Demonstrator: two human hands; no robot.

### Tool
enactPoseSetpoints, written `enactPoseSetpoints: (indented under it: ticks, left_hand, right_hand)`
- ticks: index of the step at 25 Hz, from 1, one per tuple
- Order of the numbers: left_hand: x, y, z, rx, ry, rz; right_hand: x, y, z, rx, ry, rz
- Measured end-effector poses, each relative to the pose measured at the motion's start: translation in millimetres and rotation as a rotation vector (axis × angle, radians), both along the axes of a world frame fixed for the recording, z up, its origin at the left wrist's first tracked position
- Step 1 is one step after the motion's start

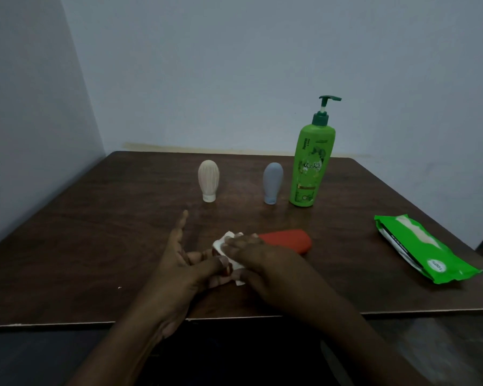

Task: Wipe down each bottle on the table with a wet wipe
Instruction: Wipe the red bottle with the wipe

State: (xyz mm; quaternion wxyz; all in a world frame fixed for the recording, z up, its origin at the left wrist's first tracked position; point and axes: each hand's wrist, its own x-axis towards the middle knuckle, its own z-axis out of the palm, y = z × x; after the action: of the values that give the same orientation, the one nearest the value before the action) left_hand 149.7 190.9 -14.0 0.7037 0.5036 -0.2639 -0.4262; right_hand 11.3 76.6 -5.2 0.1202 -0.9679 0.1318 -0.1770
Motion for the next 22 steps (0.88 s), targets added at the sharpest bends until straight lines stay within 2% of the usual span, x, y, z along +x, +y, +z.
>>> enactPoseSetpoints:
  ticks: [3,7,14,16,20,22]
  left_hand:
    - [3.7,-3.0,-3.6,0.044,-0.049,0.013]
    - [5.4,-4.0,-6.3,0.046,-0.070,0.028]
    - [-0.4,5.1,-4.2,-0.015,-0.097,0.012]
    - [-3.2,4.9,-5.1,-0.020,-0.117,0.052]
    - [-8.1,3.6,-6.9,-0.051,-0.186,0.136]
    - [-14.7,6.1,-2.9,-0.068,-0.273,0.159]
  right_hand:
    - [-29.0,-37.0,7.0,-0.027,0.021,-0.058]
    - [-47.3,-59.9,15.9,-0.017,-0.061,-0.225]
    - [5.7,-1.4,-6.2,0.034,-0.148,0.006]
    - [-8.6,-24.6,-3.2,-0.001,-0.152,-0.076]
    - [-42.4,-63.8,1.2,-0.018,-0.145,-0.446]
    - [-43.6,-56.8,-0.9,-0.015,-0.222,-0.486]
